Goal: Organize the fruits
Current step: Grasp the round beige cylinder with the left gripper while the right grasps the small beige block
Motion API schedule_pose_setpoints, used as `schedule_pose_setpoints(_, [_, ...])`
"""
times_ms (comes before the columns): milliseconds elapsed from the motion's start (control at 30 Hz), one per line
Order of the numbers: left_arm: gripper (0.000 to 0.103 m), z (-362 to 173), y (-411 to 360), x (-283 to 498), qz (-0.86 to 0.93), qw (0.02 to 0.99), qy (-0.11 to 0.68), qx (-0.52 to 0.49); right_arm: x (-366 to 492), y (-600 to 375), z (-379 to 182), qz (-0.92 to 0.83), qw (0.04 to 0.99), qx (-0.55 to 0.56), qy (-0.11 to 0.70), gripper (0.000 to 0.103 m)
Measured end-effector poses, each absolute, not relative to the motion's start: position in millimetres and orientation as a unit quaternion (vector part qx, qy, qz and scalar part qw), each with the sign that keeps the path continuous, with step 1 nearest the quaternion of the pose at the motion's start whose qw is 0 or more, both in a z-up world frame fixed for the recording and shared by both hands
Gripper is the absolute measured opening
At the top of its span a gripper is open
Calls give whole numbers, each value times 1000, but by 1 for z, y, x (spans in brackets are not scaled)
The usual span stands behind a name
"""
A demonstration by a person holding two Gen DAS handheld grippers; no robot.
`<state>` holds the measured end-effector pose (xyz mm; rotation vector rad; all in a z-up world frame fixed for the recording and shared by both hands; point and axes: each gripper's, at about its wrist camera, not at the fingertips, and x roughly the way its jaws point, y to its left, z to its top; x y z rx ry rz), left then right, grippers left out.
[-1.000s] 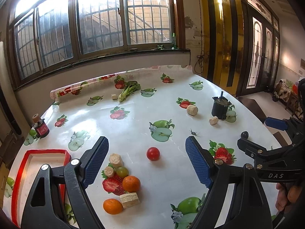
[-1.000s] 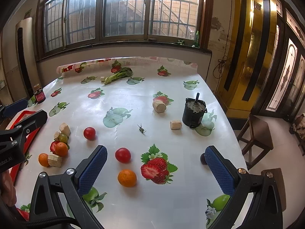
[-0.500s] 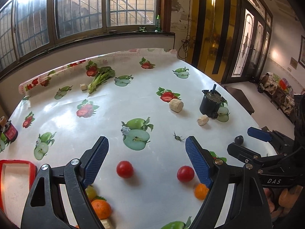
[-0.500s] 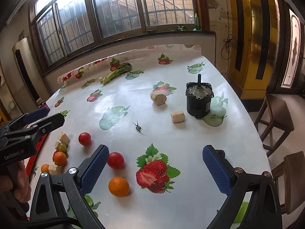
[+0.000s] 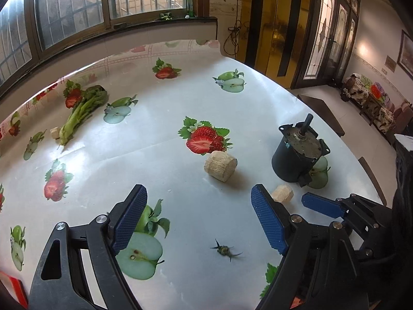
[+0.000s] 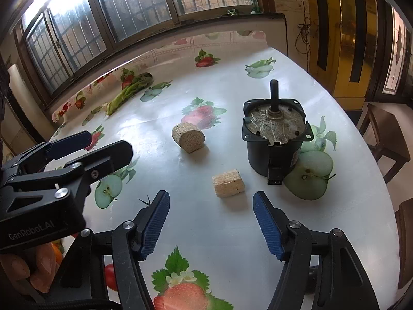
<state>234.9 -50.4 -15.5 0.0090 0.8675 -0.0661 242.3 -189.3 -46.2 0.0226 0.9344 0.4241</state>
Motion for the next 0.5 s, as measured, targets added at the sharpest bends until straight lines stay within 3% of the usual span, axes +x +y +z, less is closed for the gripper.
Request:
schedule_pose_setpoints(300, [83, -42, -62, 272, -50, 896, 442, -4, 253, -190, -60, 203, 866, 17, 456, 47])
schedule_pose_setpoints(367, [79, -46, -64, 280, -52, 894, 446, -6, 255, -191, -62, 204, 865, 21, 458, 38])
schedule_pose_setpoints(400, [73, -48, -64, 282, -56, 892, 448, -9, 256, -191, -62, 203, 867, 22, 455, 37])
schedule_pose_setpoints(467, [35, -54, -65, 283, -76, 885, 460, -18, 256, -193, -62, 206, 866, 29, 455, 28])
schedule_pose_setpoints(500, [27, -56, -66, 282, -78, 883, 462, -17, 256, -195, -63, 209, 864, 35, 456, 23])
